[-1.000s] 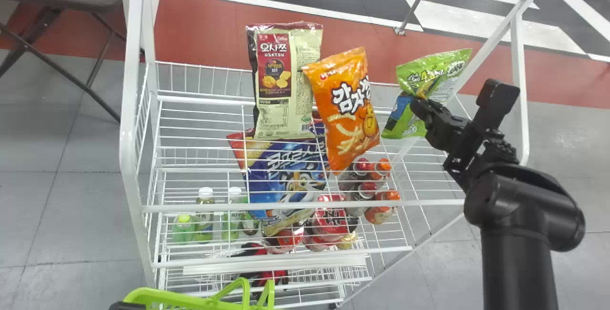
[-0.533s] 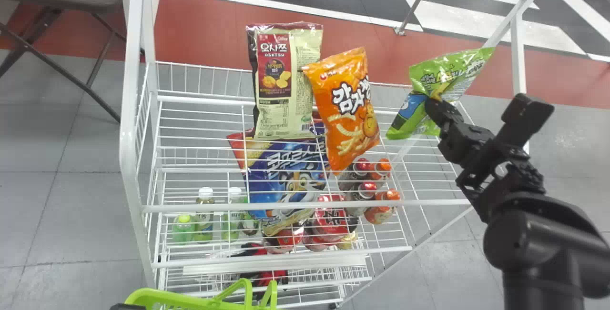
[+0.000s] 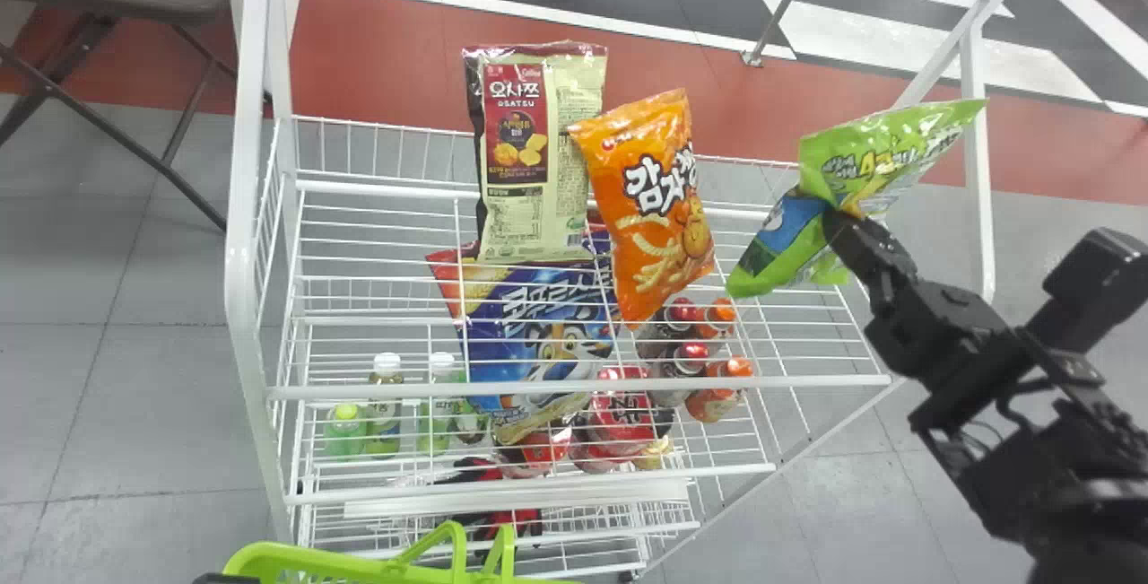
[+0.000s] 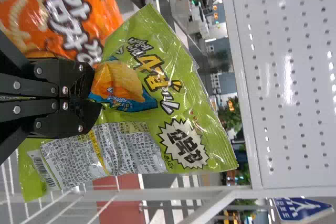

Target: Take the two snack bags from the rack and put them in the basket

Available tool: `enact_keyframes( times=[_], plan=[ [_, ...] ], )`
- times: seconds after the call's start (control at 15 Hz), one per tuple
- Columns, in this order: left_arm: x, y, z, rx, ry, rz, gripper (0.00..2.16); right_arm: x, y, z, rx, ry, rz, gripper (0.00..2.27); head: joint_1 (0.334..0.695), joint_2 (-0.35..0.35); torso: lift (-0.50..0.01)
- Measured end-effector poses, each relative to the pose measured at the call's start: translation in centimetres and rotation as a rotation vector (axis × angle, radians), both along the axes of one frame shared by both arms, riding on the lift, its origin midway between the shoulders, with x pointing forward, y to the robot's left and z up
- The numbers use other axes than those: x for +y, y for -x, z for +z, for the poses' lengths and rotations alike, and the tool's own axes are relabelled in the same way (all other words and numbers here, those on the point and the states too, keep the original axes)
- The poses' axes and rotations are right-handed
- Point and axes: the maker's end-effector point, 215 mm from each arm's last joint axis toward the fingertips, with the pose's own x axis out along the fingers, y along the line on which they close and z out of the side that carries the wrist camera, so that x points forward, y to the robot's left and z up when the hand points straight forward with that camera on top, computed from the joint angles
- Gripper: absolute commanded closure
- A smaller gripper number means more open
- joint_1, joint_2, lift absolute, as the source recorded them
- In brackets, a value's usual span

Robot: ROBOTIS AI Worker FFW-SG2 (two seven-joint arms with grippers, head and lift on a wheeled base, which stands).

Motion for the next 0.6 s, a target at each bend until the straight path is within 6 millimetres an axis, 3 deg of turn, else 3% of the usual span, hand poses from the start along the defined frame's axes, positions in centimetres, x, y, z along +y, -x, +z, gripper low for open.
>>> enact_keyframes(
  times=[0.6],
  plan=[
    [0.6, -2.3, 1.1, -0.053, -0.001, 0.033, 1.65, 14.1, 11.7, -11.3, 0.499, -0.282, 0.339, 2.25, 0.695, -0.35, -0.01]
  ],
)
